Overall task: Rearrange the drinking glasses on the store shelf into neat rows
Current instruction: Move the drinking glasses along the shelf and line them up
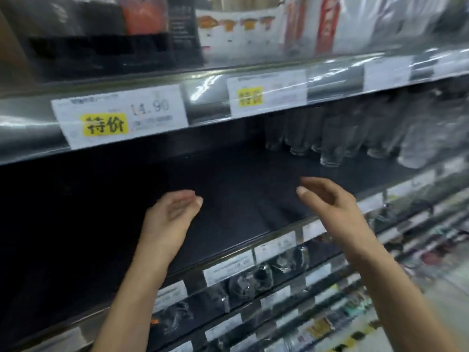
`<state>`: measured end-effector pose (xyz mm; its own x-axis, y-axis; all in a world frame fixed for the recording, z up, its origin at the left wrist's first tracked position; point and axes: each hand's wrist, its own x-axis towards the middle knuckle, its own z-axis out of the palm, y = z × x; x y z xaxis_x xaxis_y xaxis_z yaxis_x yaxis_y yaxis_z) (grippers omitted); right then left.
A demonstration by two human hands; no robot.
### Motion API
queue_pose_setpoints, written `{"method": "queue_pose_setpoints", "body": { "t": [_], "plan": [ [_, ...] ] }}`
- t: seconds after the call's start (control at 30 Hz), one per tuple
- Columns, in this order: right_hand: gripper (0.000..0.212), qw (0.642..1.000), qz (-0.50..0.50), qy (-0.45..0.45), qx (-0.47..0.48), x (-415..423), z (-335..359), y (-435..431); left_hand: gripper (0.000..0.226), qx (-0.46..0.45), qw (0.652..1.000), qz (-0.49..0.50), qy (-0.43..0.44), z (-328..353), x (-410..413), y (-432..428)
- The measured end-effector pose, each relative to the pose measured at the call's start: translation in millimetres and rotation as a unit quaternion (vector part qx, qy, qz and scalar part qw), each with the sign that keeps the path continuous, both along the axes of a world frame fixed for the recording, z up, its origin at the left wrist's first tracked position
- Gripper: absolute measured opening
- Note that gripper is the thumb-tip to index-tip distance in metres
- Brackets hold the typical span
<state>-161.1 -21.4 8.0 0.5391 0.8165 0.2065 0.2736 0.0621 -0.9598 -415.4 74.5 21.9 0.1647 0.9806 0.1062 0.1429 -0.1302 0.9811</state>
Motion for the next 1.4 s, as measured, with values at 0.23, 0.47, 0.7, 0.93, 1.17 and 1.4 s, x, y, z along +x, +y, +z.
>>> {"method": "queue_pose_setpoints", "body": {
  "t": [0.23, 0.47, 0.7, 0.93, 1.17, 1.4],
  "plan": [
    [0.028, 0.997, -0.08, 0.008, -0.01, 54, -3, -69, 0.03, -0.016, 0.991, -0.113, -0.067, -2, 87, -47],
    [0.032, 0.995, -0.098, -0.003, -0.016, 142, 5, -83, 0.029, -0.009, 0.989, -0.136, -0.065, -2, 192, -56],
    [0.031, 0.998, -0.056, -0.019, -0.026, 255, 6, -56, 0.033, 0.004, 0.994, -0.079, -0.075, -11, 308, -43],
    [0.058, 0.998, -0.003, 0.023, -0.05, 315, 4, 2, 0.06, -0.002, 0.998, 0.015, -0.065, -19, 395, -8],
    [0.063, 0.997, 0.039, 0.02, -0.058, 316, -6, 73, 0.077, 0.029, 0.997, 0.054, -0.053, -18, 430, 28],
    [0.065, 0.999, 0.019, 0.03, -0.014, 317, -24, 113, 0.076, 0.034, 0.999, 0.026, 0.008, -37, 441, 62]
  ]
}}
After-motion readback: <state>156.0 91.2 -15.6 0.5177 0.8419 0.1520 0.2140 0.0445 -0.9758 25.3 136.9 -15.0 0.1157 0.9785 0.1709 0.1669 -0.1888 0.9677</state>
